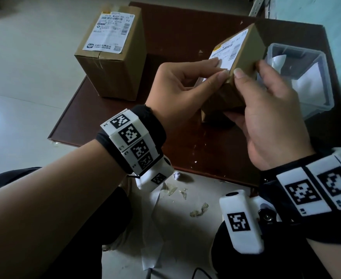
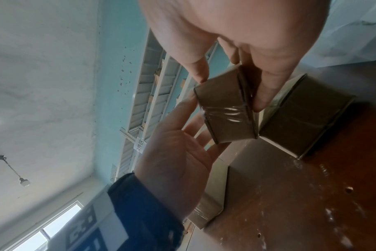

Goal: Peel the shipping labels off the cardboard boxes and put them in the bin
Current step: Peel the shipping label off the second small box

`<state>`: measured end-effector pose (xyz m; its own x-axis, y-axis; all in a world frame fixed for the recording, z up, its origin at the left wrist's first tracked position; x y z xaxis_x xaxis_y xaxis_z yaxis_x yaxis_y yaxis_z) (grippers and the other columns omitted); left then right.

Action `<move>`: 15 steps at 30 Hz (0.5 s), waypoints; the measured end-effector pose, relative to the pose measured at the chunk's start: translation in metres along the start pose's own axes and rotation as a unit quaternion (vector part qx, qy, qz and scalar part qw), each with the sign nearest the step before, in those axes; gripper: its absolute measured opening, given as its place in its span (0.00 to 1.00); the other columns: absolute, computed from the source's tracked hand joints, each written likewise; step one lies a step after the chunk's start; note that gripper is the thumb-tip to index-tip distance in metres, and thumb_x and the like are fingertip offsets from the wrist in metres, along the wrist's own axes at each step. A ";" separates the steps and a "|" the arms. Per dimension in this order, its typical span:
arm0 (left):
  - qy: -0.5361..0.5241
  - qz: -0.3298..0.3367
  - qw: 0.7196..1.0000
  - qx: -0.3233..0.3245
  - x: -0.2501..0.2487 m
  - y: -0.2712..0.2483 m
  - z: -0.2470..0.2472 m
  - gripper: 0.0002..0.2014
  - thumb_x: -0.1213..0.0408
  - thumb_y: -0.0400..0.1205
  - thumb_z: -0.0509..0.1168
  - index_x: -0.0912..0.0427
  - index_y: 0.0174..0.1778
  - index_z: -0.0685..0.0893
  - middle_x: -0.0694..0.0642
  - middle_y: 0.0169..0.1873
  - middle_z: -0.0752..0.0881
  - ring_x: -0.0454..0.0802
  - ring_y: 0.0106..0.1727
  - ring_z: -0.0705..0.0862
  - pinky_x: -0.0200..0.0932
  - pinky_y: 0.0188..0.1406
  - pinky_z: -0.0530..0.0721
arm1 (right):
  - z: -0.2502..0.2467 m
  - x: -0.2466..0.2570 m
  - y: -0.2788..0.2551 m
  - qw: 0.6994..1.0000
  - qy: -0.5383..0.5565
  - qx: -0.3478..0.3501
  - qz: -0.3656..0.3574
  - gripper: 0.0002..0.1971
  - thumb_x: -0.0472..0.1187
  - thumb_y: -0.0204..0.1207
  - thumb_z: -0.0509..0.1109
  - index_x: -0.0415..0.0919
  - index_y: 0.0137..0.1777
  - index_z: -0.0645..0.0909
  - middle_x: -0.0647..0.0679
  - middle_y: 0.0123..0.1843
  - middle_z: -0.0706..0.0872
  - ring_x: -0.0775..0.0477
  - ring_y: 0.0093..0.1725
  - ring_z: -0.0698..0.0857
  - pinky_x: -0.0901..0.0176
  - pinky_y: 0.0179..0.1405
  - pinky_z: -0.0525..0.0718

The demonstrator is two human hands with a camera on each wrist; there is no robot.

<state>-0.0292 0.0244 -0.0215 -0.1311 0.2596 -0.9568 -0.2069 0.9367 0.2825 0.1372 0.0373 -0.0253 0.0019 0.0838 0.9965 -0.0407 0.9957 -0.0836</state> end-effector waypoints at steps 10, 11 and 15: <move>0.042 0.014 0.999 0.012 0.001 0.000 0.004 0.09 0.65 0.84 0.73 0.69 0.51 0.88 0.54 0.55 0.92 0.41 0.68 0.87 0.43 0.56 0.91 | 0.000 -0.005 0.002 1.000 -0.009 -0.003 0.001 0.26 0.54 0.80 0.72 0.57 0.79 0.81 0.59 0.66 0.91 0.55 0.67 0.90 0.41 0.63 0.92; 0.048 0.020 0.999 0.016 0.000 0.000 0.004 0.09 0.64 0.85 0.72 0.69 0.51 0.87 0.54 0.55 0.92 0.41 0.69 0.86 0.43 0.57 0.91 | 0.000 -0.005 0.003 1.000 -0.009 -0.004 0.002 0.26 0.55 0.80 0.72 0.57 0.79 0.81 0.59 0.67 0.91 0.55 0.67 0.90 0.42 0.63 0.93; 0.083 0.047 0.995 0.024 -0.004 -0.002 0.005 0.07 0.65 0.87 0.70 0.66 0.49 0.85 0.53 0.55 0.92 0.40 0.70 0.85 0.45 0.64 0.89 | 0.000 -0.005 0.003 1.000 -0.004 -0.005 -0.001 0.24 0.53 0.81 0.72 0.57 0.78 0.82 0.60 0.65 0.92 0.56 0.66 0.90 0.42 0.62 0.93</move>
<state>-0.0231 0.0226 -0.0183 -0.3070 0.3080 -0.9005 -0.1408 0.9211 0.3630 0.1371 0.0397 -0.0309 -0.0059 0.0825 0.9966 -0.0307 0.9961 -0.0826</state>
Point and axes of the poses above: each hand's wrist, its own y-axis towards the middle knuckle, its own z-axis out of the palm, x = y × z, the point moved 7 cm from there along y, towards the middle knuckle
